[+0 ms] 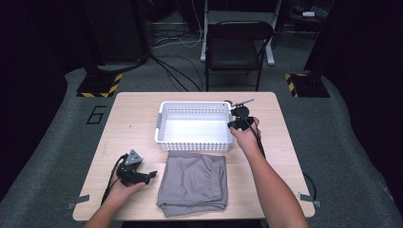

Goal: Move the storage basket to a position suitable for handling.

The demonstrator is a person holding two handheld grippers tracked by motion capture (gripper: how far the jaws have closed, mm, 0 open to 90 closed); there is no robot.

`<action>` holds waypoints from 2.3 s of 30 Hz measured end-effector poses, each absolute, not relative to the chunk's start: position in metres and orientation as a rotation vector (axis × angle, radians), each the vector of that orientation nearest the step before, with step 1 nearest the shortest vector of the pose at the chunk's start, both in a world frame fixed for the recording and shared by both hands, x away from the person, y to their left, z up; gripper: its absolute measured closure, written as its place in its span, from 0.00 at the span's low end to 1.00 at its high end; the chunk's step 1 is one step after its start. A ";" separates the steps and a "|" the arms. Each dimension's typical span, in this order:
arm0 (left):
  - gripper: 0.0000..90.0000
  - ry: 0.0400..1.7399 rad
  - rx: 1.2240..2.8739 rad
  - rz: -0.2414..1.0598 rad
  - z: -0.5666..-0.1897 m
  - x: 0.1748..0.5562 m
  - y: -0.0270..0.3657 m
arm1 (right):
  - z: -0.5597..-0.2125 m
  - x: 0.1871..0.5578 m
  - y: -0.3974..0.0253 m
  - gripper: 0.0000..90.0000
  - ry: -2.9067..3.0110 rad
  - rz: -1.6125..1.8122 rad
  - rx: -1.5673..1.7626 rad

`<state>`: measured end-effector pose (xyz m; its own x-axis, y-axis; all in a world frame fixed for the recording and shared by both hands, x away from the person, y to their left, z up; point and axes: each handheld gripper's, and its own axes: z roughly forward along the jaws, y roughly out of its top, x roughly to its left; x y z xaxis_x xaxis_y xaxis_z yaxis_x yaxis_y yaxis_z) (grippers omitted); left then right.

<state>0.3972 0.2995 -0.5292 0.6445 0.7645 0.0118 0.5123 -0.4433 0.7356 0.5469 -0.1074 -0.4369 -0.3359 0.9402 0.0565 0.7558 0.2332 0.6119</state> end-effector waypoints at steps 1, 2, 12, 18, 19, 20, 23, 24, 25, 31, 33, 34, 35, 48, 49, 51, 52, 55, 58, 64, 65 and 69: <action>0.15 0.991 2.139 0.446 -0.529 0.397 0.299 | -0.437 0.547 -0.107 0.78 2.190 0.797 1.570; 0.15 0.989 2.141 0.449 -0.529 0.397 0.299 | -0.436 0.547 -0.106 0.78 2.200 0.793 1.576; 0.15 0.990 2.141 0.447 -0.529 0.397 0.299 | -0.437 0.547 -0.105 0.78 2.212 0.793 1.551; 0.15 0.988 2.132 0.456 -0.530 0.397 0.299 | -0.437 0.547 -0.104 0.77 2.203 0.785 1.549; 0.15 0.987 2.133 0.457 -0.530 0.397 0.299 | -0.437 0.547 -0.104 0.77 2.209 0.782 1.548; 0.15 0.985 2.141 0.448 -0.529 0.397 0.299 | -0.437 0.547 -0.104 0.77 2.210 0.781 1.546; 0.15 0.986 2.142 0.444 -0.529 0.397 0.299 | -0.437 0.546 -0.103 0.68 2.212 0.800 1.544; 0.15 0.984 2.146 0.442 -0.529 0.397 0.299 | -0.437 0.546 -0.102 0.67 2.206 0.802 1.542; 0.15 0.985 2.143 0.447 -0.529 0.397 0.299 | -0.436 0.545 -0.101 0.65 2.210 0.798 1.533; 0.15 0.979 2.147 0.445 -0.529 0.397 0.300 | -0.430 0.540 -0.101 0.55 2.193 0.813 1.527; 0.15 0.972 2.158 0.444 -0.529 0.397 0.300 | -0.426 0.537 -0.103 0.53 2.200 0.815 1.509; 0.15 0.972 2.158 0.443 -0.529 0.397 0.300 | -0.425 0.535 -0.104 0.53 2.198 0.821 1.497; 0.15 0.977 2.151 0.444 -0.529 0.397 0.300 | -0.423 0.532 -0.105 0.52 2.198 0.827 1.486; 0.15 0.986 2.142 0.446 -0.529 0.396 0.299 | -0.396 0.508 -0.114 0.50 2.182 0.921 1.397; 0.15 0.989 2.141 0.448 -0.529 0.396 0.299 | -0.393 0.505 -0.116 0.49 2.174 0.940 1.390; 0.15 1.000 2.132 0.460 -0.530 0.396 0.298 | -0.388 0.500 -0.118 0.48 2.168 0.962 1.386; 0.15 1.000 2.133 0.455 -0.529 0.395 0.298 | -0.386 0.497 -0.119 0.48 2.168 0.975 1.367; 0.15 1.003 2.132 0.457 -0.529 0.395 0.298 | -0.380 0.488 -0.122 0.48 2.146 1.020 1.346; 0.15 1.000 2.135 0.453 -0.529 0.395 0.298 | -0.377 0.478 -0.126 0.48 2.140 1.048 1.312; 0.15 1.001 2.137 0.454 -0.529 0.395 0.298 | -0.381 0.462 -0.131 0.47 2.175 1.057 1.277; 0.15 1.002 2.136 0.454 -0.529 0.395 0.298 | -0.382 0.460 -0.134 0.47 2.188 1.051 1.257; 0.15 1.002 2.136 0.455 -0.529 0.395 0.298 | -0.387 0.454 -0.137 0.46 2.207 1.065 1.277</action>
<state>0.3953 0.2982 -0.5292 0.6353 0.7721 0.0118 0.5172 -0.4368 0.7360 0.4541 -0.1365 -0.3875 -0.5172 0.8544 0.0490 0.5699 0.3011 0.7645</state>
